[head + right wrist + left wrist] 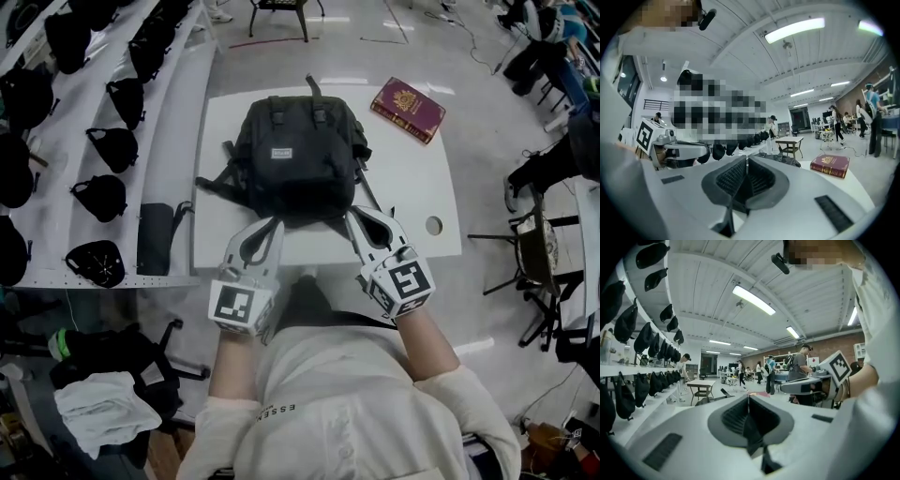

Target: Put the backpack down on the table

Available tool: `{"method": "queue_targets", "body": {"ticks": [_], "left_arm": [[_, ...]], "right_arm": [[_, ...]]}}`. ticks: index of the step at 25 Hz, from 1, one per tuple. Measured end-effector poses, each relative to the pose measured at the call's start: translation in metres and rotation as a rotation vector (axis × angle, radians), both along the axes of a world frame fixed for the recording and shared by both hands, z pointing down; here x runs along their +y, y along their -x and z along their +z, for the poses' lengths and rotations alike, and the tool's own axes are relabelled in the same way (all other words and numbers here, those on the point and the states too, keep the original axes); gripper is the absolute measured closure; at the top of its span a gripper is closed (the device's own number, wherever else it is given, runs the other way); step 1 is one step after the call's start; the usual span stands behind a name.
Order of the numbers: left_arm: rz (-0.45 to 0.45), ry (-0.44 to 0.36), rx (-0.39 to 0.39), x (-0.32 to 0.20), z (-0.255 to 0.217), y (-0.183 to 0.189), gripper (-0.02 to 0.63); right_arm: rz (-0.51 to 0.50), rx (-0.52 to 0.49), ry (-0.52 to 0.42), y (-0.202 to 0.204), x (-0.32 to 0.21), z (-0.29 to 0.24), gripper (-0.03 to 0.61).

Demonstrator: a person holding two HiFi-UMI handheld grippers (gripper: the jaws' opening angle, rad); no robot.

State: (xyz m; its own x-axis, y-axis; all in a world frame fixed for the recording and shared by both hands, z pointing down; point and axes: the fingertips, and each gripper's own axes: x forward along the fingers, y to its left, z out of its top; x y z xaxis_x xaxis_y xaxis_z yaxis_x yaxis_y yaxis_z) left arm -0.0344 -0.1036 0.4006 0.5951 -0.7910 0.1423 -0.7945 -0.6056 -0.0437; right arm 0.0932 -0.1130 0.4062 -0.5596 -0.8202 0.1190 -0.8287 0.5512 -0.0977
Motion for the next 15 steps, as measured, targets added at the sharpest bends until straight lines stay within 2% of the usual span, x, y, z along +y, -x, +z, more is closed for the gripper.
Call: {"method": "queue_targets", "body": {"ticks": [5, 15], "left_arm": [[0.023, -0.035, -0.013, 0.000, -0.018, 0.002, 0.611], [0.052, -0.113, -0.021, -0.004, -0.053, 0.005, 0.611]], "right_arm": [[-0.018, 0.005, -0.052, 0.001, 0.005, -0.024, 0.563], [-0.033, 0.032, -0.099, 0.010, 0.004, -0.051, 0.565]]}}
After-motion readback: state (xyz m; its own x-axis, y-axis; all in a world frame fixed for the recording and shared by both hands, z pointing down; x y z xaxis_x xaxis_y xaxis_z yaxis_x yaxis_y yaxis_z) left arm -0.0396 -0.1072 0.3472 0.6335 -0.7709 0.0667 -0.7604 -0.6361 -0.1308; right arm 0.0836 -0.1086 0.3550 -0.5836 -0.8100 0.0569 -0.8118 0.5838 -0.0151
